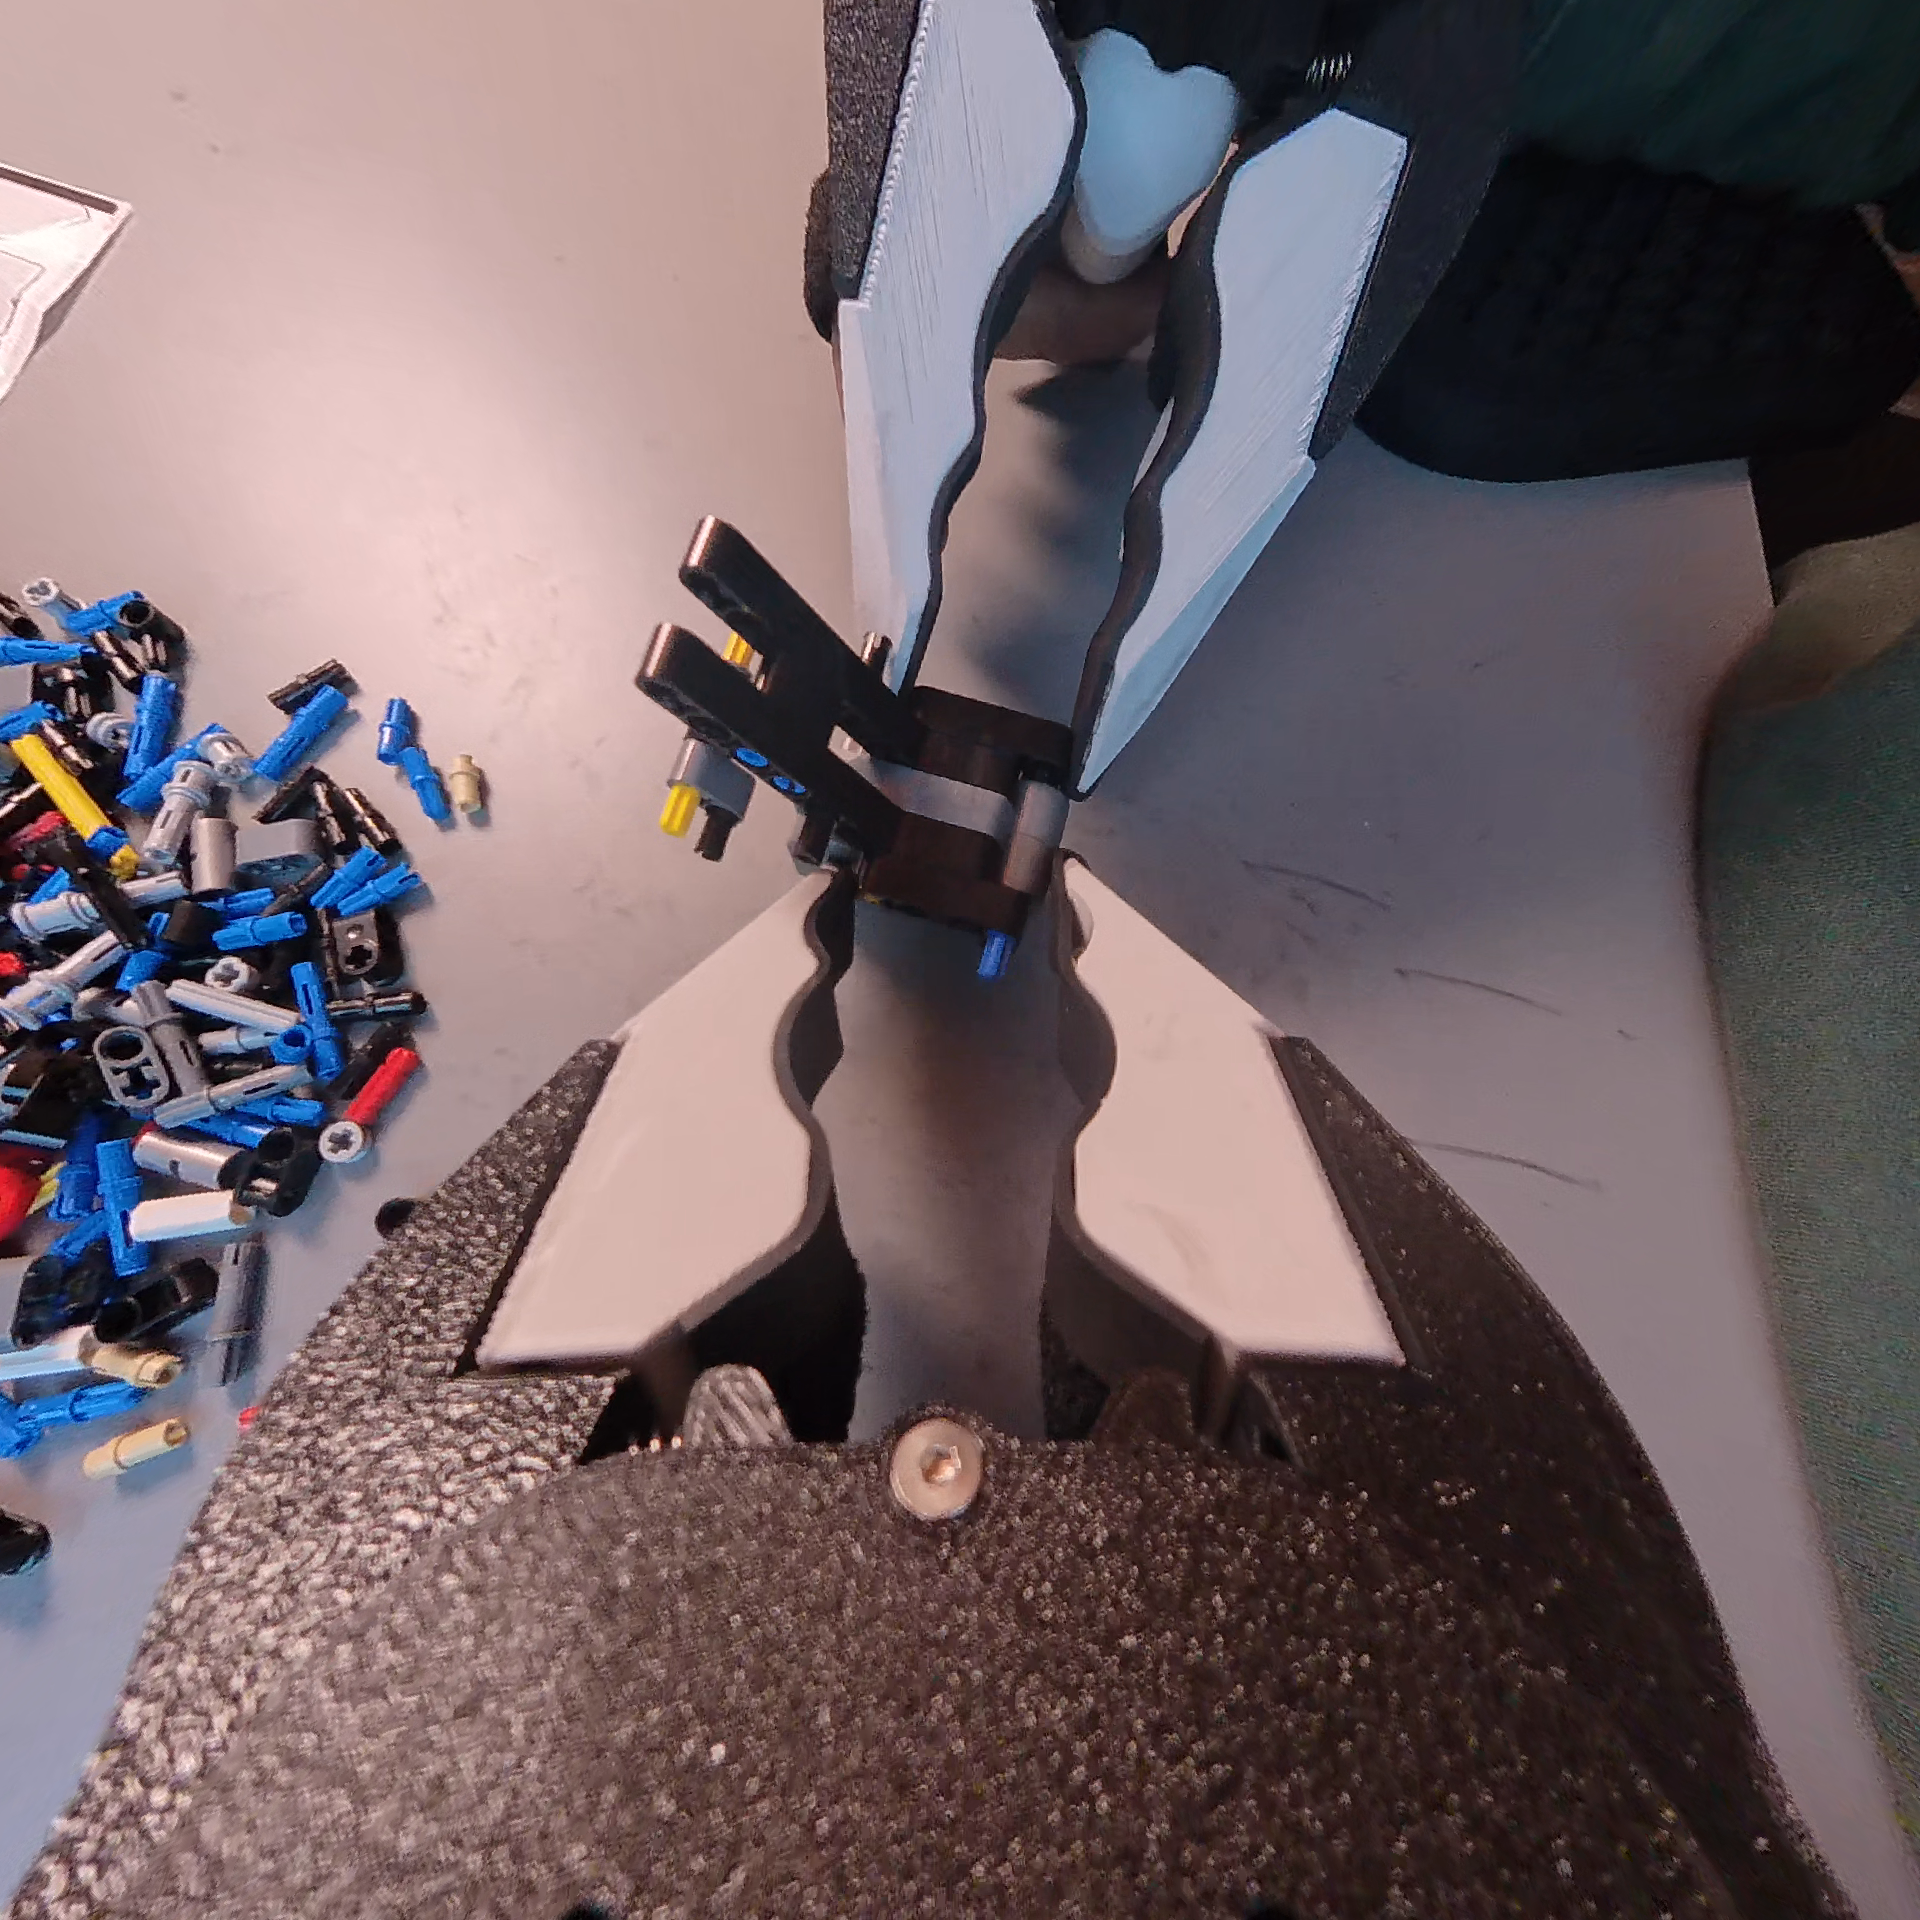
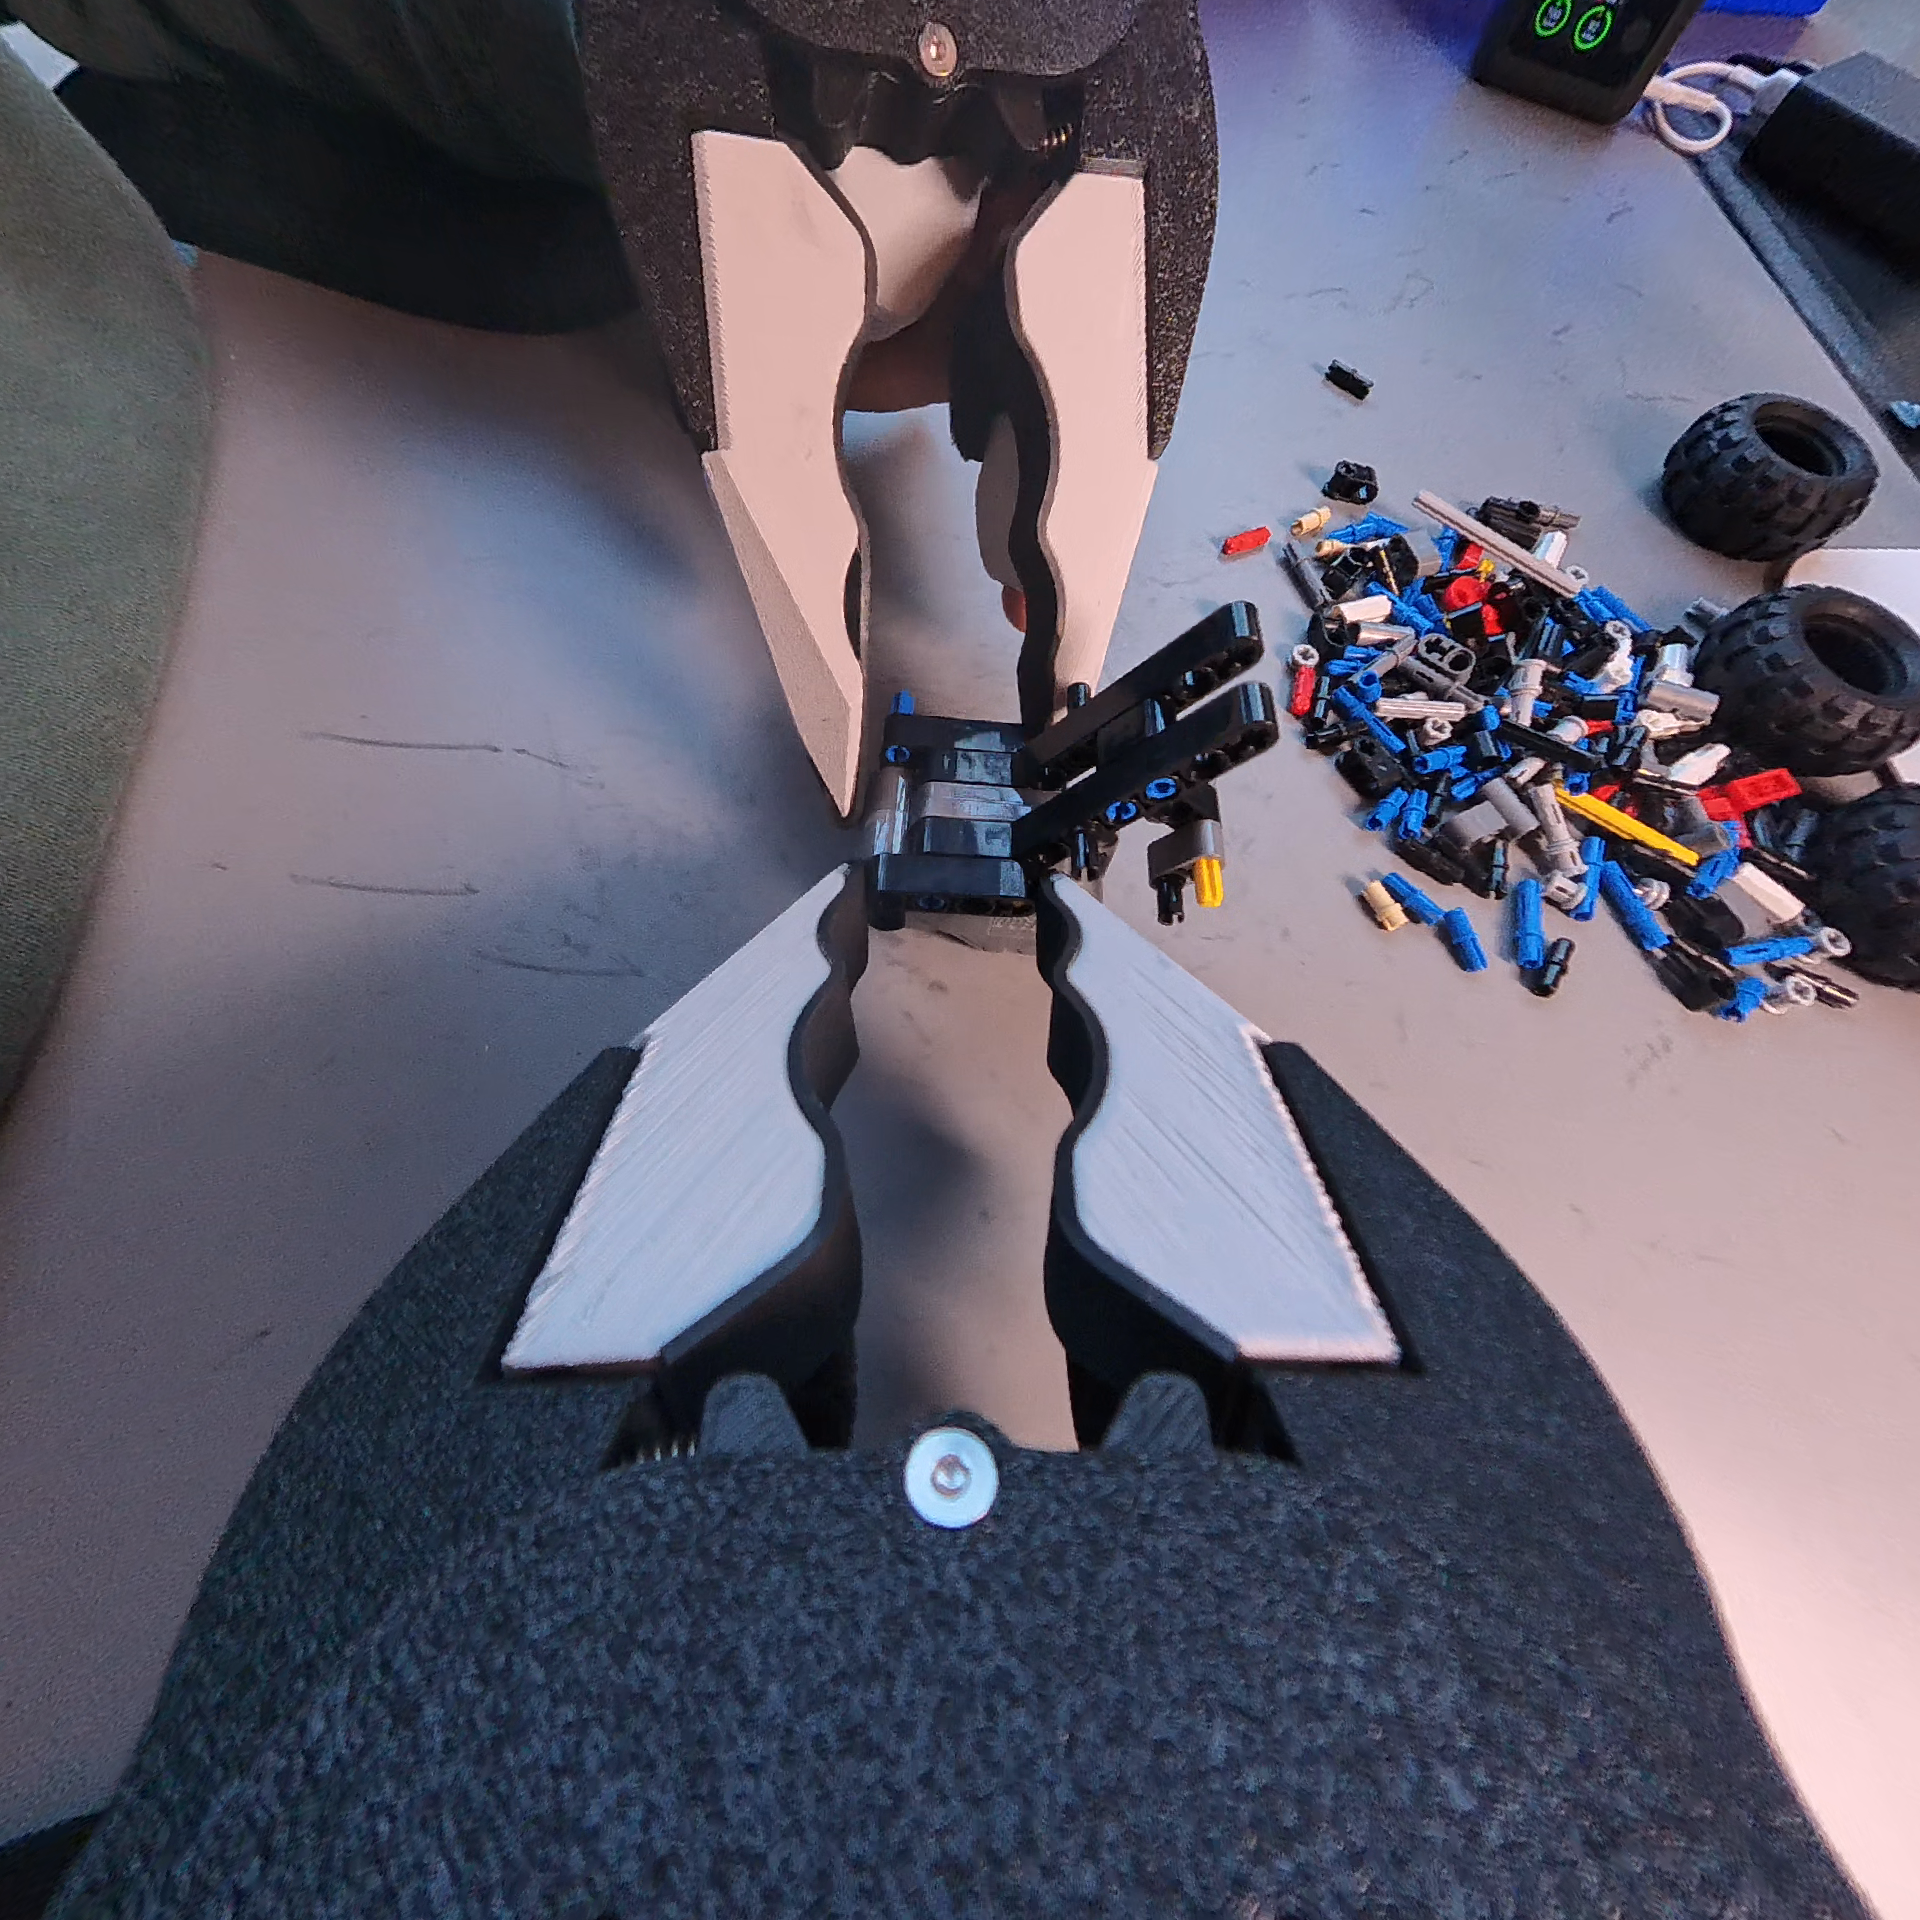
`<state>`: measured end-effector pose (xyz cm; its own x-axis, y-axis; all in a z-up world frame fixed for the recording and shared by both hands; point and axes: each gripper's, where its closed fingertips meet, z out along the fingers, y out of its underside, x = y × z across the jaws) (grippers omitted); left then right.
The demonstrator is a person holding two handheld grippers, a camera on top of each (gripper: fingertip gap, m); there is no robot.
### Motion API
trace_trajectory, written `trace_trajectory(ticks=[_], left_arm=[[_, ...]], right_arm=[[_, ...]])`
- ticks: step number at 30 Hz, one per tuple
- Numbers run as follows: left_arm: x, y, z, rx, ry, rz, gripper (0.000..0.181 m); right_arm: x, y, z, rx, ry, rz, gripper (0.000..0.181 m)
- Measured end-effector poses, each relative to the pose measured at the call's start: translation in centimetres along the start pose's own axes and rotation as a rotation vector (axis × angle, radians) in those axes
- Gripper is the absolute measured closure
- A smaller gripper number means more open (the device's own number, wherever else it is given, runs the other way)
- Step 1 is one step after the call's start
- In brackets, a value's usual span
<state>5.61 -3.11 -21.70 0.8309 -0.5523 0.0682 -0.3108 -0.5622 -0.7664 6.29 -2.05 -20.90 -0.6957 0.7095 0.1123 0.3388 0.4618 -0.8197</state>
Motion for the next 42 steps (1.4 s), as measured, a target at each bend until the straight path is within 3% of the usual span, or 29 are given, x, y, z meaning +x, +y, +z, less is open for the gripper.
trace_trajectory(ticks=[12,15,24,29,33,40,42], left_arm=[[0.3,-0.2,0.2,0.006,0.028,-0.073,0.149],[-1.5,1.2,-0.9,-0.013,-0.036,-0.101,0.152],[-0.8,-0.7,0.2,0.035,0.039,-0.087,0.149],[-1.0,-1.9,-1.7,0.133,0.067,-0.146,0.141],[-0.3,-3.4,-3.6,0.27,0.153,-0.242,0.148],[2.4,-6.0,-4.2,0.407,0.399,-0.431,0.151],[2.6,-6.2,-4.4,0.42,0.415,-0.442,0.163]], right_arm=[[0.0,0.7,-0.9,0.01,-0.029,0.021,0.15],[1.6,2.3,-2.9,0.004,0.028,0.074,0.15],[0.8,-0.4,-3.6,0.102,0.055,0.014,0.15],[0.9,-1.9,-4.1,0.19,0.12,-0.057,0.15],[0.8,-3.2,-4.2,0.241,0.175,-0.131,0.15],[-0.1,-5.9,-3.7,0.292,0.289,-0.308,0.15],[-0.2,-6.1,-3.5,0.279,0.321,-0.352,0.15]])
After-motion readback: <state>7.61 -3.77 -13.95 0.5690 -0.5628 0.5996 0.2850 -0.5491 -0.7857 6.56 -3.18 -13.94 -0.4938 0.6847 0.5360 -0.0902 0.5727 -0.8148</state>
